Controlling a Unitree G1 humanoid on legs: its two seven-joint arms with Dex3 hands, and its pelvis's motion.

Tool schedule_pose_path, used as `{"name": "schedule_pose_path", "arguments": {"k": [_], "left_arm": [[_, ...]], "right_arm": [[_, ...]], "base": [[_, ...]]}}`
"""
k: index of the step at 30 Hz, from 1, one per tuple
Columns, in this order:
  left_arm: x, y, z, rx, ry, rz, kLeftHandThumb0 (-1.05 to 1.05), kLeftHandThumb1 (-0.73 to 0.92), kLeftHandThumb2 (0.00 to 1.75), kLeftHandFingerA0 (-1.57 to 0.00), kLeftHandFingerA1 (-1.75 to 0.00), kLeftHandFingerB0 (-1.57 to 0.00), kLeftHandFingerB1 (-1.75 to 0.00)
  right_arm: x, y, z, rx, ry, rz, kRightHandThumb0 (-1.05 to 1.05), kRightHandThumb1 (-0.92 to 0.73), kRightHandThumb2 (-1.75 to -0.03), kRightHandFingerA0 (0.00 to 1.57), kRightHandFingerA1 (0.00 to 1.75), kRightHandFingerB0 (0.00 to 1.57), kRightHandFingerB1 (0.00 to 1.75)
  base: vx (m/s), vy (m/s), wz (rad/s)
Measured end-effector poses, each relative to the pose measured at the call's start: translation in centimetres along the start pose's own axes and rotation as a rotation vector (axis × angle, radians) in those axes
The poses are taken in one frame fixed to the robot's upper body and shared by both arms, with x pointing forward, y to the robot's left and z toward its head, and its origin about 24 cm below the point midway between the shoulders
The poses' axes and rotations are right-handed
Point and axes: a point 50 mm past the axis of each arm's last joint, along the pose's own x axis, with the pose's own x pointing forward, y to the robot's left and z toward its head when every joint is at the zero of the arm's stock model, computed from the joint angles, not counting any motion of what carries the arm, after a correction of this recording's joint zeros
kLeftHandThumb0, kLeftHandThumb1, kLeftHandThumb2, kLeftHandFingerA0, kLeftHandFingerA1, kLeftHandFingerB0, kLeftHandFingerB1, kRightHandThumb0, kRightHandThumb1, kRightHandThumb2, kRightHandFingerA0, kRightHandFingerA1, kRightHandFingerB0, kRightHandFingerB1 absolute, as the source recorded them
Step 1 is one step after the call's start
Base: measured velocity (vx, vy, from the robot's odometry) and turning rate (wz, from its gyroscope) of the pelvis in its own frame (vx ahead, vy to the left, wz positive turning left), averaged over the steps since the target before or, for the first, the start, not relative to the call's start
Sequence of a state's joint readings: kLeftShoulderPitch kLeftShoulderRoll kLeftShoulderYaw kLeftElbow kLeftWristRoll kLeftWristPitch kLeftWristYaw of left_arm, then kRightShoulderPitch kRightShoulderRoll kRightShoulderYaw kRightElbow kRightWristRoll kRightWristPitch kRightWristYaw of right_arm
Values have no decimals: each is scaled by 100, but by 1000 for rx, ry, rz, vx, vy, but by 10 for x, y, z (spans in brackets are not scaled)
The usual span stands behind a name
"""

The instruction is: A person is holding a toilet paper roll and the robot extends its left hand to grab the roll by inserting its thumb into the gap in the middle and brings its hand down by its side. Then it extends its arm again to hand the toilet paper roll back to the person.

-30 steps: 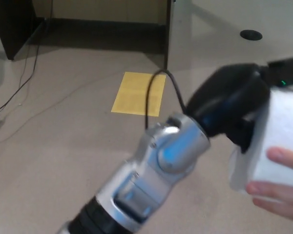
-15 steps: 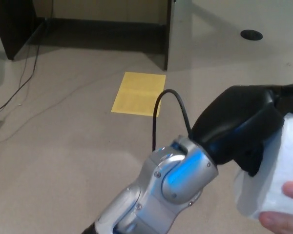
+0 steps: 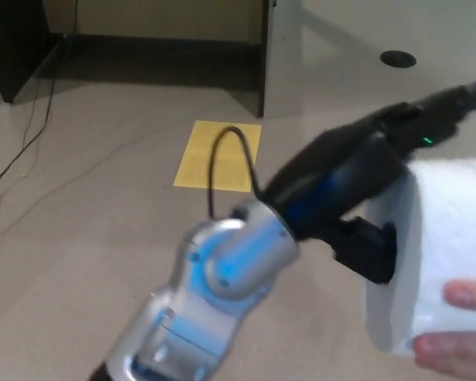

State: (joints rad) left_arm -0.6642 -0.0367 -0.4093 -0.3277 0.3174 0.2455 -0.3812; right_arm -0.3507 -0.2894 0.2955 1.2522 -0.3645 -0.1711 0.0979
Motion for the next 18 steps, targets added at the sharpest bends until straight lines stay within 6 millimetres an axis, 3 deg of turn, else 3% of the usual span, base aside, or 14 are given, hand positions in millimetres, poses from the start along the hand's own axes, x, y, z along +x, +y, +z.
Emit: {"name": "schedule_pose_path", "arguments": {"k": [4, 8, 9, 10, 11, 18], "left_arm": [[-10, 22, -8, -20, 43, 3, -50, 34, 72, -1, -17, 0, -10], [-22, 45, -14, -50, 77, 23, -49, 32, 73, 0, -20, 0, -14], [-26, 50, -15, -54, 82, 28, -49, 33, 72, 0, -21, 0, -13], [-29, 55, -15, -61, 84, 35, -48, 32, 72, -1, -24, 0, -14], [-32, 59, -15, -64, 86, 39, -48, 32, 72, 0, -24, 0, -14], [-69, 88, -18, -98, 120, 101, -50, 33, 73, -1, -29, 0, -15]], "right_arm": [[0, 0, 0, 0, -1, 0, -44, -56, -86, 60, 70, 29, 48], [0, 0, 0, 0, -1, 0, -44, -56, -86, 61, 70, 28, 48], [0, 0, 0, 0, -1, 0, -37, -72, -60, 63, 61, 35, 34], [0, 0, 0, 1, 0, 0, -37, -72, -60, 62, 60, 34, 35], [0, 0, 0, 2, 0, 1, -45, -57, -85, 57, 66, 28, 47], [0, 1, -1, 8, 2, 5, -45, -58, -85, 56, 65, 28, 47]], "base": [[0, 0, 0], [0, 0, 0], [0, 0, 0], [0, 0, 0], [0, 0, 0], [0, 0, 0]]}}
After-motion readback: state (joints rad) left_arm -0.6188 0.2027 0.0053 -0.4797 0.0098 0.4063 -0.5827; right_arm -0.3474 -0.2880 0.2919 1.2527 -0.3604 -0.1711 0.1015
